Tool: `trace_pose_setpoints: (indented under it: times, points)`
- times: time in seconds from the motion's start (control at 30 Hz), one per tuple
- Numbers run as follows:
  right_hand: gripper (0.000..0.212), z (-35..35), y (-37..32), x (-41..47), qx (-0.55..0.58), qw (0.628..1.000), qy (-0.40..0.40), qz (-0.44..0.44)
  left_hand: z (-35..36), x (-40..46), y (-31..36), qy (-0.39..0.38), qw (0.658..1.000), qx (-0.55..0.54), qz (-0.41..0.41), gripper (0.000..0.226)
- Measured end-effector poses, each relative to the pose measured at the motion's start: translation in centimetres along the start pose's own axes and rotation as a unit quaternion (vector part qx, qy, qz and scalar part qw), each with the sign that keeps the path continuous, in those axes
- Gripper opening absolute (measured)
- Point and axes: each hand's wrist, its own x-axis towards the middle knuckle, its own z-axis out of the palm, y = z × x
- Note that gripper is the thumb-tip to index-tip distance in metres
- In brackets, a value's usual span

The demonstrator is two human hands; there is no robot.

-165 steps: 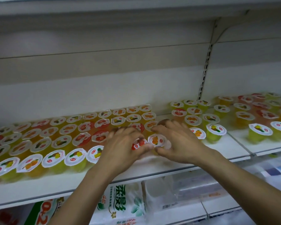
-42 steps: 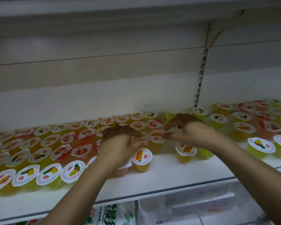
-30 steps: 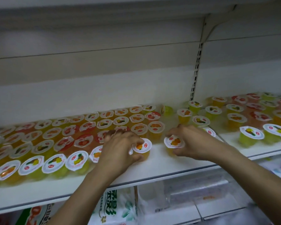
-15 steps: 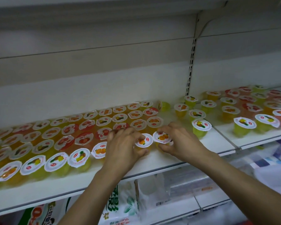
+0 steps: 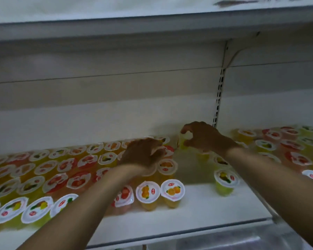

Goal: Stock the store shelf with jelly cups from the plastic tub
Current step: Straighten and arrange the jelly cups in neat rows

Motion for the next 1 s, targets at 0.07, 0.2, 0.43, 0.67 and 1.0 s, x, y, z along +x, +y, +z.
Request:
trace_pose_setpoints:
  times: [0.07,0.2,0.43,0.67,1.0]
  points:
    - [0.052,0.6,0.5,2.5,0.007,0.999,-0.030,-0.011,0.9,2.6,-0.2,-0.009,1.000,0.015,0.005,0.047]
    - [0.063,2.6,1.0,5.7,-0.046,0.990,-0.113,-0.066,2.2,5.5,0.4,-0.024,0.998,0.060,0.002,0.051]
    - [0.034,3.2,3.2,7.6,-0.018,0.992,-0.055,-0.109,2.9,7.0,-0.1,-0.024,0.999,0.039,-0.022,0.057]
    - [0.026,3.7,3.2,7.0,0.171,0.982,-0.044,-0.060,2.6,7.4,-0.5,-0.045,0.998,0.037,0.001,0.060]
    - [0.028,4.0,2.7,7.0,0.173,0.983,-0.049,-0.045,2.6,7.4,-0.4,-0.048,0.998,0.029,-0.002,0.061]
